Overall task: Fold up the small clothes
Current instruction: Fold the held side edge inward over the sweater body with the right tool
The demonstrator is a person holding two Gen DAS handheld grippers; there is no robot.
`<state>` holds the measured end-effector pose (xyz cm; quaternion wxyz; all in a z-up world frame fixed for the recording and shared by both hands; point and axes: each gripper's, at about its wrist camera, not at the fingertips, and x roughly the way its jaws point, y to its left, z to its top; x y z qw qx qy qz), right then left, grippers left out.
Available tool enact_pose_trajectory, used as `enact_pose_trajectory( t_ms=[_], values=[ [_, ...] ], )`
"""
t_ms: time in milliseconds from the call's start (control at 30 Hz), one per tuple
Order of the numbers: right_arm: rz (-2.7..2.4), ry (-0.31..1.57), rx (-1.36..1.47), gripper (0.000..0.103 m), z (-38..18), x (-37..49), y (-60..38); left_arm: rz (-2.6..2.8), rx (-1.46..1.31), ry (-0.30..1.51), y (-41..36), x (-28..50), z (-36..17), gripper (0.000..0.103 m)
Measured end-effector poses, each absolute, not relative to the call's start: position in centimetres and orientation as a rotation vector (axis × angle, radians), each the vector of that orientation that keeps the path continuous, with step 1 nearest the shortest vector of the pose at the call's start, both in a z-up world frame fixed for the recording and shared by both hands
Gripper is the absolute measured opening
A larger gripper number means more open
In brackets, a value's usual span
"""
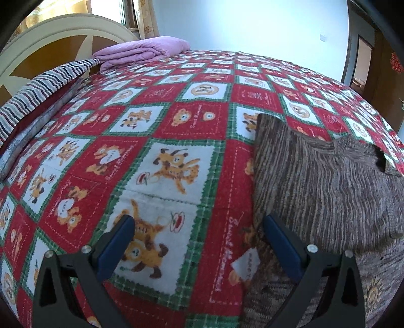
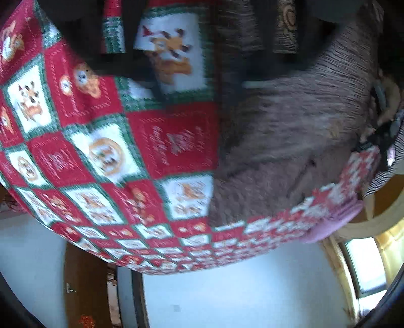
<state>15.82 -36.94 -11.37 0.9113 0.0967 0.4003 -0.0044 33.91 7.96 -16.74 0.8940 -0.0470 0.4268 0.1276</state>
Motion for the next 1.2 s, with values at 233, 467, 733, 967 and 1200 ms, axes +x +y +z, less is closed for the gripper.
enact_pose_trajectory(
  t_ms=[233,467,733,967,1200],
  values=[
    [0.125,0.778,0.075,0.083,-11.6,16.7,-31.6,0.291,-0.055,0.898,7.7,32.9,-16.9,0.103],
    [0.123,0.840,0.080,0.083,-14.8,17.6,-31.5,0.280,-0.082,0.878,7.9,32.0,-16.4,0.103],
    [0.116,0.843,0.078,0.083,-15.4,17.6,-31.5,0.262,-0.038,0.851,6.6,29.2,-15.7,0.103],
    [0.133,0.844,0.057,0.087,-15.6,17.4,-31.2,0.252,0.027,0.829,5.6,27.5,-15.1,0.103],
    [0.142,0.830,0.077,0.087,-15.6,17.1,-31.5,0.213,0.028,0.826,5.0,25.4,-14.8,0.103]
  ],
)
